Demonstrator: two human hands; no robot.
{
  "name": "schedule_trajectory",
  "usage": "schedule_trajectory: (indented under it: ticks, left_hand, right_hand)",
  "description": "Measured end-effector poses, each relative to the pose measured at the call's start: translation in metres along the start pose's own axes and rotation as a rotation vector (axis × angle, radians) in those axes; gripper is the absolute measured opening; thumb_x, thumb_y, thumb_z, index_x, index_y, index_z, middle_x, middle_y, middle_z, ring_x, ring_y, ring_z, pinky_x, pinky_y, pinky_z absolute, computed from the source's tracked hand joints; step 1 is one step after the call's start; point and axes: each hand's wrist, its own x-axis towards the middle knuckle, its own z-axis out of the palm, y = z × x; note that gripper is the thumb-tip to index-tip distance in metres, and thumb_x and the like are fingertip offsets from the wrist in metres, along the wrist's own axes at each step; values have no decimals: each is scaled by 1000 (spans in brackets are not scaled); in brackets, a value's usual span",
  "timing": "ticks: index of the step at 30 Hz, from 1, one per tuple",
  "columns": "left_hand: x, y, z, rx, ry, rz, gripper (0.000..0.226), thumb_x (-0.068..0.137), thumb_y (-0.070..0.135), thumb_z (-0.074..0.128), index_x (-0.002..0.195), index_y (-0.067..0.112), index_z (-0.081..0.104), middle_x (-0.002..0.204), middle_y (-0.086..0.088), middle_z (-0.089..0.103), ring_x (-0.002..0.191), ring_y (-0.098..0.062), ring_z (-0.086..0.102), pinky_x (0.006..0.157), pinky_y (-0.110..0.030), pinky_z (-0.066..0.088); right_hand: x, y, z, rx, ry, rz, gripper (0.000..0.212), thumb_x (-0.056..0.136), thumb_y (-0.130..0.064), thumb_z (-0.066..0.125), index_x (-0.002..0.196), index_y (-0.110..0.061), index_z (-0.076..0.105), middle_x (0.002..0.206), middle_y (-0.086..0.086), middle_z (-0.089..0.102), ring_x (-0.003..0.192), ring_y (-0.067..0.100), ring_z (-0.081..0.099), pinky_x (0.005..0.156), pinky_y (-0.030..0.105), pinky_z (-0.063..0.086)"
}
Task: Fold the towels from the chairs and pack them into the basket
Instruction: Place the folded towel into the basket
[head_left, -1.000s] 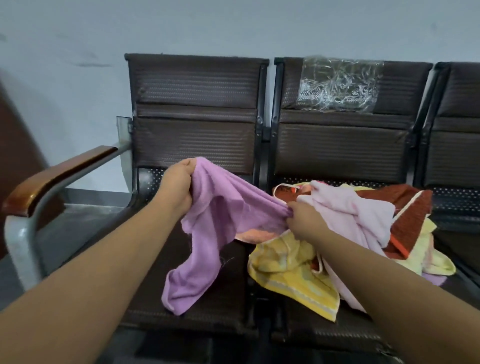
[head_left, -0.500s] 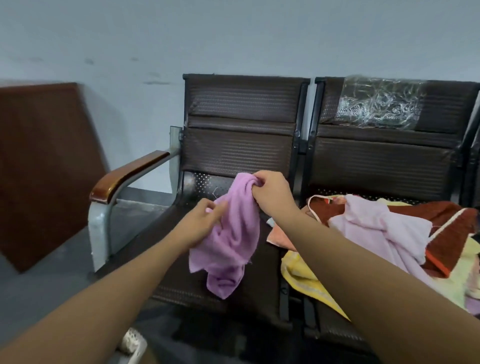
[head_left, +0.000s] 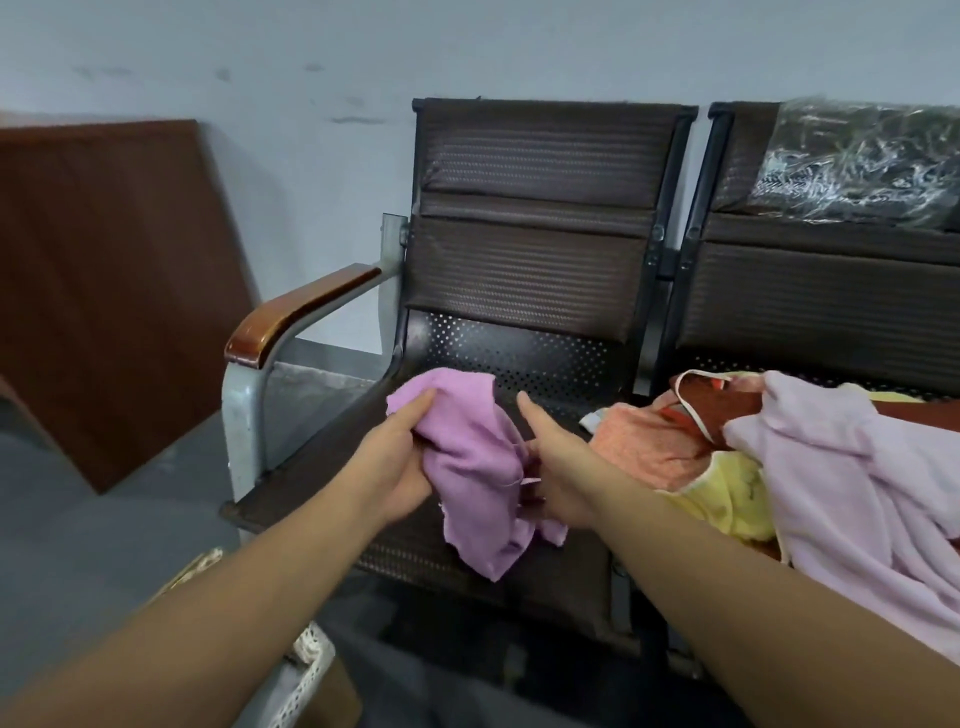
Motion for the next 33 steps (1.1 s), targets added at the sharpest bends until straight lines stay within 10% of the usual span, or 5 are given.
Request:
schedule_trajectory:
  ticks: [7, 16, 22, 28, 33]
  left_hand:
    - [-1, 1, -8, 297, -62, -32, 38, 88, 11, 70, 122, -2, 61, 113, -23, 71, 108, -33, 69, 94, -43, 54]
    - [23, 10, -47, 389, 257, -126, 34, 78, 24, 80, 101, 0, 74, 97, -19, 75, 95, -34, 72, 94, -46, 56]
    - [33, 7, -78, 532, 507, 37, 44, 87, -17, 43, 128, -3, 52, 98, -19, 54, 82, -25, 54, 61, -30, 50]
    - [10, 7, -51, 1337, -82, 128, 46, 76, 68, 69, 114, 43, 61, 112, 9, 51, 96, -5, 56, 80, -22, 43]
    - [12, 3, -45, 1544, -34, 377, 29, 90, 42, 64, 75, 18, 70, 66, 2, 61, 63, -8, 53, 64, -28, 44]
  right_hand:
    - [0, -4, 6, 237, -122, -220, 24, 97, -20, 61, 112, -5, 73, 110, 16, 72, 101, 28, 68, 89, 41, 58]
    - [-24, -20, -7, 619, -79, -205, 41, 95, -14, 48, 124, 13, 60, 121, 23, 67, 101, 33, 67, 87, 40, 54]
    - [-31, -19, -16, 610, -119, -243, 25, 92, -11, 45, 90, 4, 64, 97, 20, 68, 92, 31, 67, 93, 40, 52]
    - [-33, -12, -11, 598, -148, -149, 11, 88, -9, 46, 80, -6, 53, 82, 14, 61, 83, 29, 63, 84, 42, 54]
    - [-31, -9, -10, 654, -149, -180, 4, 73, -6, 52, 74, -9, 50, 77, 10, 54, 75, 24, 58, 79, 35, 53]
